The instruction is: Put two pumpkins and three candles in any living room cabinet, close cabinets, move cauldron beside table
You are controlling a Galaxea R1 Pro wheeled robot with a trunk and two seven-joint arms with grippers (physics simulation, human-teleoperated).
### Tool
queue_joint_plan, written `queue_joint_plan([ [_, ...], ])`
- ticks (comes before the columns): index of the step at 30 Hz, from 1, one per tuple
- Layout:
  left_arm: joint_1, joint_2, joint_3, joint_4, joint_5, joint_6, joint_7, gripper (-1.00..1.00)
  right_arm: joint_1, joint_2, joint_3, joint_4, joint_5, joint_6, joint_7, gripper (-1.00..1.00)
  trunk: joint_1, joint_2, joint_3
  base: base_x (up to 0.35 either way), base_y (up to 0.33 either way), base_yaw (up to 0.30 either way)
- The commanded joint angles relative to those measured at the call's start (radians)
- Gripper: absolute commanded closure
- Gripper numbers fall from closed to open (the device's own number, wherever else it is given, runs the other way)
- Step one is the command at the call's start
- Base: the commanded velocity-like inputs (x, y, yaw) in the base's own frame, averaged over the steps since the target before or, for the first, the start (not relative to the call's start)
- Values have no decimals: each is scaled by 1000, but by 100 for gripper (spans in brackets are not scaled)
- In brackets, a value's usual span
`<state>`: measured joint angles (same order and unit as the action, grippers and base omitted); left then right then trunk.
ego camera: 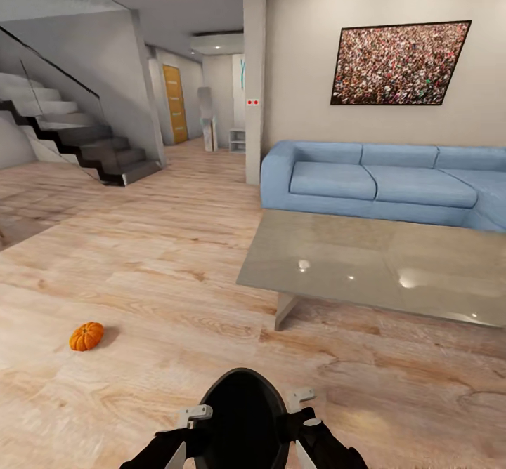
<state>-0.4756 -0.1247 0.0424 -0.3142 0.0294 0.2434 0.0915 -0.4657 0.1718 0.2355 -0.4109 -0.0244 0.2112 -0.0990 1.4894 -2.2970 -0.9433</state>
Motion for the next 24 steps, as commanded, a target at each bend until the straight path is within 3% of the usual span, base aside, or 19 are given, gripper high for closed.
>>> queue_joint_plan([
  [1,0,-1,-9,1,7,7,-1,100,-1,0,27,-11,-12,5,30,100,0,0,-1,0,0,-257],
  [24,0,-1,-9,1,7,7,-1,100,-1,1,27,-11,-12,5,30,100,0,0,-1,0,0,-257],
])
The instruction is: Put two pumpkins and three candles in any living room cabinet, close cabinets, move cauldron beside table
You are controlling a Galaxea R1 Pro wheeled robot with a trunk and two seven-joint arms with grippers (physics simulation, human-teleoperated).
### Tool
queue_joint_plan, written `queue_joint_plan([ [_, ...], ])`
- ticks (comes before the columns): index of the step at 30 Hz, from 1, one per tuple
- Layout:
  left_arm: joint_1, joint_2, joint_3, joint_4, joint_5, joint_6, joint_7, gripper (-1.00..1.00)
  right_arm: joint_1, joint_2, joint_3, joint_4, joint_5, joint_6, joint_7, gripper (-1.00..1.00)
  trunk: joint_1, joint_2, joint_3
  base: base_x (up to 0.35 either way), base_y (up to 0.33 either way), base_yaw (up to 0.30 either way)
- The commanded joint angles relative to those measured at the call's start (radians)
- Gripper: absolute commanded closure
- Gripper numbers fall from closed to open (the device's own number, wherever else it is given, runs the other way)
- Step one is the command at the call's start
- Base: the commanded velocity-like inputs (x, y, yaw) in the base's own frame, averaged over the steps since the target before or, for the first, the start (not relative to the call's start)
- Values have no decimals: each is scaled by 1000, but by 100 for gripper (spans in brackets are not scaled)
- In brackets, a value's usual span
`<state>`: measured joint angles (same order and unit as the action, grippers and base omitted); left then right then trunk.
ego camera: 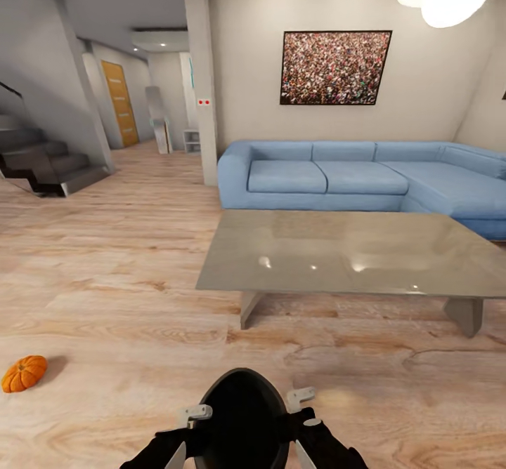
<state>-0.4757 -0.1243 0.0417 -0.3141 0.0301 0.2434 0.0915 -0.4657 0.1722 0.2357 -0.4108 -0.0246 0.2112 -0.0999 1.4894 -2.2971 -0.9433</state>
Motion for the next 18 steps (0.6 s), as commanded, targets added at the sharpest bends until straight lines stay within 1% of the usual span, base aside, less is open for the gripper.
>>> queue_joint_plan([
  [1,0,-1,-8,1,7,7,-1,100,-1,0,27,-11,-12,5,31,100,0,0,-1,0,0,-248],
  [3,0,-1,-8,1,7,7,-1,100,-1,1,27,-11,-12,5,31,100,0,0,-1,0,0,-207],
  [6,0,-1,-8,1,7,7,-1,100,-1,0,27,-11,-12,5,31,100,0,0,-1,0,0,-90],
  [18,0,-1,-8,1,7,7,-1,100,-1,0,27,-11,-12,5,31,100,0,0,-1,0,0,-8],
])
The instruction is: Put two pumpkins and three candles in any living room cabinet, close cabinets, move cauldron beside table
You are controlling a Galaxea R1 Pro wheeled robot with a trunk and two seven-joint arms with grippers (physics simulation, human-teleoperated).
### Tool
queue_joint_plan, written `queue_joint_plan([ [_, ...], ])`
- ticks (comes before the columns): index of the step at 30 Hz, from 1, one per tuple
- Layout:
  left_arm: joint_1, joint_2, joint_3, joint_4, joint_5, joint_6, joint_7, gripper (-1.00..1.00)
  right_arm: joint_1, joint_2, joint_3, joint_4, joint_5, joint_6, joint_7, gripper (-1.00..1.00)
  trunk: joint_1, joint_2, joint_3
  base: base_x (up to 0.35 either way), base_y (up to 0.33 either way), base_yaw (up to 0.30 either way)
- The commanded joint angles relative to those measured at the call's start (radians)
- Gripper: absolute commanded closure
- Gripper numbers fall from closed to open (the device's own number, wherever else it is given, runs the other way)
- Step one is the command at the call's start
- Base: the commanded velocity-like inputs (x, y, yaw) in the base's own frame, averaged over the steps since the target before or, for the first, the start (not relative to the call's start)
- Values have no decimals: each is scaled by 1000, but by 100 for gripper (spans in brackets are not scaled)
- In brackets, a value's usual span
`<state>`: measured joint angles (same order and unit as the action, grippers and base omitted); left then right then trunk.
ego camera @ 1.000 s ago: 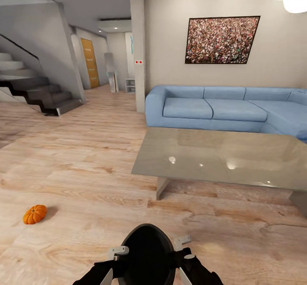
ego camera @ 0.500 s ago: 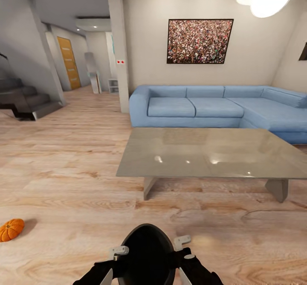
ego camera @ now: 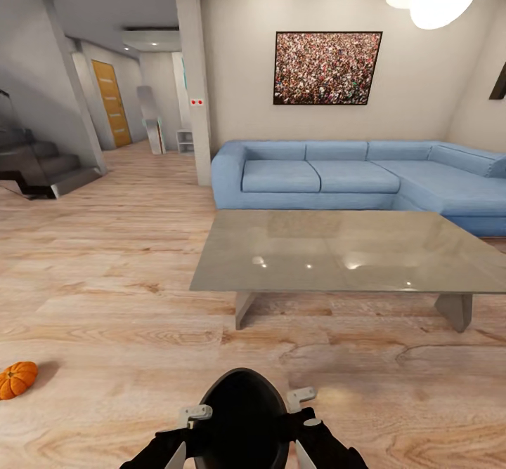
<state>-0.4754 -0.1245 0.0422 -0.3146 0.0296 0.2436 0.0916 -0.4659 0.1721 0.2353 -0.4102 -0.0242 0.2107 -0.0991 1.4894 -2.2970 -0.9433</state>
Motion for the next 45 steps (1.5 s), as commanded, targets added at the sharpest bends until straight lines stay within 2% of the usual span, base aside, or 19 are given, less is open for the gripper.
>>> queue_joint_plan([
  [1,0,-1,-8,2,7,6,-1,100,0,0,27,-12,-12,5,30,100,0,0,-1,0,0,0],
  [16,0,-1,-8,2,7,6,-1,100,0,0,27,-12,-13,19,30,100,0,0,-1,0,0,0],
  [22,0,-1,-8,2,7,6,-1,100,0,-2,25,-54,-14,40,30,100,0,0,-1,0,0,0],
  [33,0,-1,-8,2,7,6,-1,100,0,-2,25,-61,-14,41,30,100,0,0,-1,3,0,0],
  [45,0,-1,-8,2,7,6,-1,100,0,-2,25,-60,-14,41,30,100,0,0,-1,118,0,0],
])
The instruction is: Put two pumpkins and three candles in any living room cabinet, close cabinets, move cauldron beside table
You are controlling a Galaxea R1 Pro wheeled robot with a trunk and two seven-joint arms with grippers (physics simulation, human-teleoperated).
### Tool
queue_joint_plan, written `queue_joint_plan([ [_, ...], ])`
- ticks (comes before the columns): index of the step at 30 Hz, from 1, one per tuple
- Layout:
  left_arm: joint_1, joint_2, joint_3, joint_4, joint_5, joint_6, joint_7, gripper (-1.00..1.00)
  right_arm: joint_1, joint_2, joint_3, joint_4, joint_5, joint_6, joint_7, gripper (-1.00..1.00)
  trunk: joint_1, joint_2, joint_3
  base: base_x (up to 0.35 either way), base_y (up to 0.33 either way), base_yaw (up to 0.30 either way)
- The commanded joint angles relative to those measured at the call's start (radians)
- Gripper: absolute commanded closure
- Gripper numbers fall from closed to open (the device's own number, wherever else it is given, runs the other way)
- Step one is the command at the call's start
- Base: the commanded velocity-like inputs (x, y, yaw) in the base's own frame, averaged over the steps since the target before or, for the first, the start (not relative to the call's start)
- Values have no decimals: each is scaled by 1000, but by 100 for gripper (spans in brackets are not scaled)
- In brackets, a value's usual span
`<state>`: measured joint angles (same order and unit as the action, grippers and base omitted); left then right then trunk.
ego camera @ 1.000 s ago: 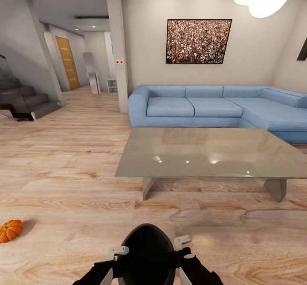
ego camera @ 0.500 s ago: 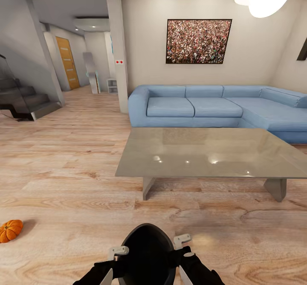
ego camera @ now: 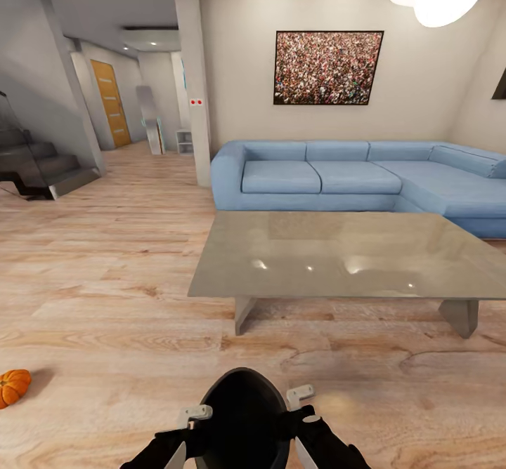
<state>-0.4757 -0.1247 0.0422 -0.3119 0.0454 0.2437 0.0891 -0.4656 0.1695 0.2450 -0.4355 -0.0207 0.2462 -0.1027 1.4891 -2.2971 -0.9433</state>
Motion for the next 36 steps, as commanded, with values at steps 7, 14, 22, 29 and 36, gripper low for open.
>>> queue_joint_plan([
  [7,0,-1,-8,-1,-9,6,1,100,-1,1,16,-35,-18,5,34,100,0,0,-1,123,0,0],
  [14,0,-1,-8,-1,-9,6,1,100,-1,1,16,-35,-18,5,34,100,0,0,0,112,0,-25],
  [22,0,0,-8,-1,-9,6,1,100,-1,1,16,-35,-18,5,34,100,0,0,6,106,0,-210],
  [29,0,0,-8,-1,-9,6,1,100,-1,1,16,-35,-18,5,34,100,0,0,9,105,0,-141],
  [36,0,0,-8,-1,-10,6,1,100,-1,1,16,-35,-18,5,34,100,0,0,9,105,0,-8],
])
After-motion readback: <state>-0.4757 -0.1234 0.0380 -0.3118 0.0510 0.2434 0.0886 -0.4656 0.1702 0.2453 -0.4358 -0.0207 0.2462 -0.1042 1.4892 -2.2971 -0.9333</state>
